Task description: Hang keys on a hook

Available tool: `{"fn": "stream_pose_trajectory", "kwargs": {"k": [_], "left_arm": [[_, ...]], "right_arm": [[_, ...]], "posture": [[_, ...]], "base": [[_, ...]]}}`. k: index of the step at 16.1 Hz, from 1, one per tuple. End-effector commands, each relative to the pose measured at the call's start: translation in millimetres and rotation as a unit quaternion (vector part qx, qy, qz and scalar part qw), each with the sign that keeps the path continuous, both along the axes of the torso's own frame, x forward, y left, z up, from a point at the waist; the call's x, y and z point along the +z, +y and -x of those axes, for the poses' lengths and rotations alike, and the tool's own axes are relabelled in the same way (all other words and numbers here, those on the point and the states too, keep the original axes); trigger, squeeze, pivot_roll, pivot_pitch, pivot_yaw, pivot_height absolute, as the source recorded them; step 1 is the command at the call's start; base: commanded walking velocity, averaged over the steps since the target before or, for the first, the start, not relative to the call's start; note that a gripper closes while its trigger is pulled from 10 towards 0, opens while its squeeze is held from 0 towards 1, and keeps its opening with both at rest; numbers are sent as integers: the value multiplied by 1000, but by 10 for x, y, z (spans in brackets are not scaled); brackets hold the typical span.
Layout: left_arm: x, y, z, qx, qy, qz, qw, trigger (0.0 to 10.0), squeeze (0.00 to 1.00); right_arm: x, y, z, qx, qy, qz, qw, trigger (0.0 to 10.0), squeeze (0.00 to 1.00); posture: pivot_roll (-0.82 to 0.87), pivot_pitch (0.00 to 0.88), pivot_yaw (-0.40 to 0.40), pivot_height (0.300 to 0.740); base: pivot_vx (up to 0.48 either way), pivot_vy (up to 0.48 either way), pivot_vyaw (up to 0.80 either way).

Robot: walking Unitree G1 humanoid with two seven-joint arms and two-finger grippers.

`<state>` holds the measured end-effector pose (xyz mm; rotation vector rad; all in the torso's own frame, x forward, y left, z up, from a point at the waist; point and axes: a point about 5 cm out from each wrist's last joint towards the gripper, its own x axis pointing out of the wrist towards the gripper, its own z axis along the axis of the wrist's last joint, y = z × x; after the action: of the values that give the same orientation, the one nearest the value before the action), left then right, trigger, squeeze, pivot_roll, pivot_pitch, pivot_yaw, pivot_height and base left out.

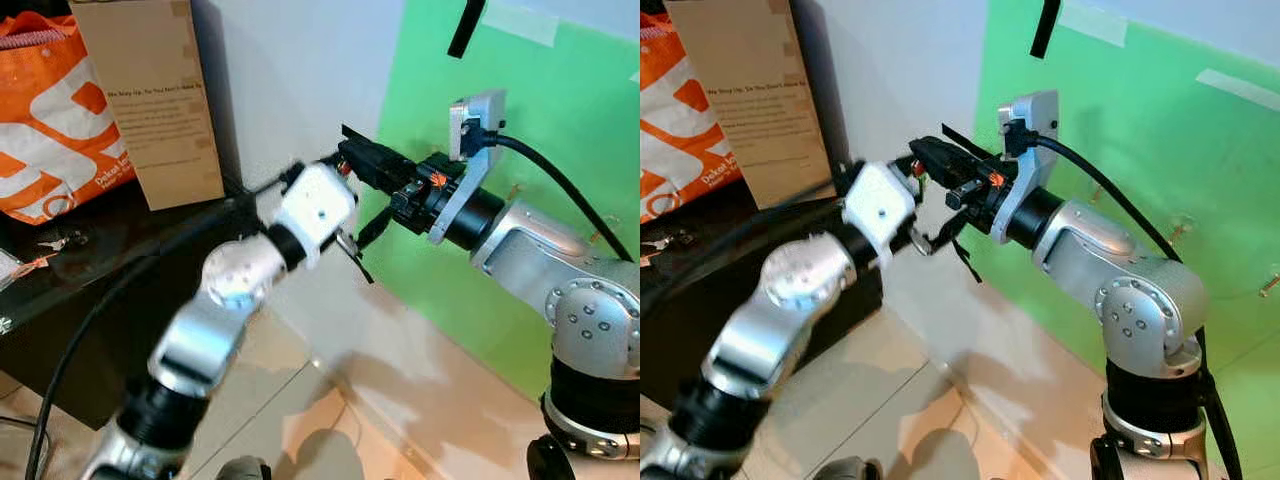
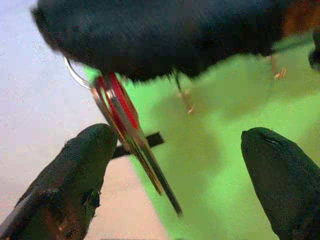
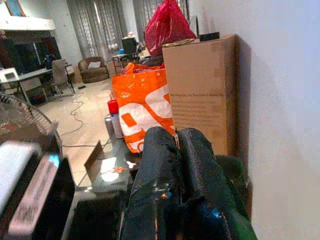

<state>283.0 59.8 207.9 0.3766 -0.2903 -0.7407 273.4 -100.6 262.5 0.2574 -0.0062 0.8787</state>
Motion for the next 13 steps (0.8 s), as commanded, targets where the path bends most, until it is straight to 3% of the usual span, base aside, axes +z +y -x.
{"fn": "stream_pose_trajectory", "kwargs": {"k": [1,2,3,4,13], "left_arm": [[53,-38,32,3,-24,1,1000,10000,0],[51,-42,37,5,-25,5,1000,10000,0],[46,-52,46,10,-30,8,999,6275,0],[47,-54,47,10,-32,9,999,4353,0],[52,-142,48,4,-41,28,999,902,0]], "right_arm": [[6,-38,-16,-8,2,-7,1000,10000,0],[2,-38,-21,-8,4,-7,1000,10000,0],[-2,-42,-37,-10,6,-7,1000,10000,0],[-2,-42,-40,-10,7,-7,1000,10000,0],[-17,-39,-46,-5,11,-3,1000,10000,0]], "posture": [[14,0,-59,740],[14,0,-61,740],[15,0,-66,740],[15,0,-69,740],[7,0,-76,740]], "base": [[0,0,0],[0,0,0],[0,0,0],[0,0,0],[0,0,0]]}}
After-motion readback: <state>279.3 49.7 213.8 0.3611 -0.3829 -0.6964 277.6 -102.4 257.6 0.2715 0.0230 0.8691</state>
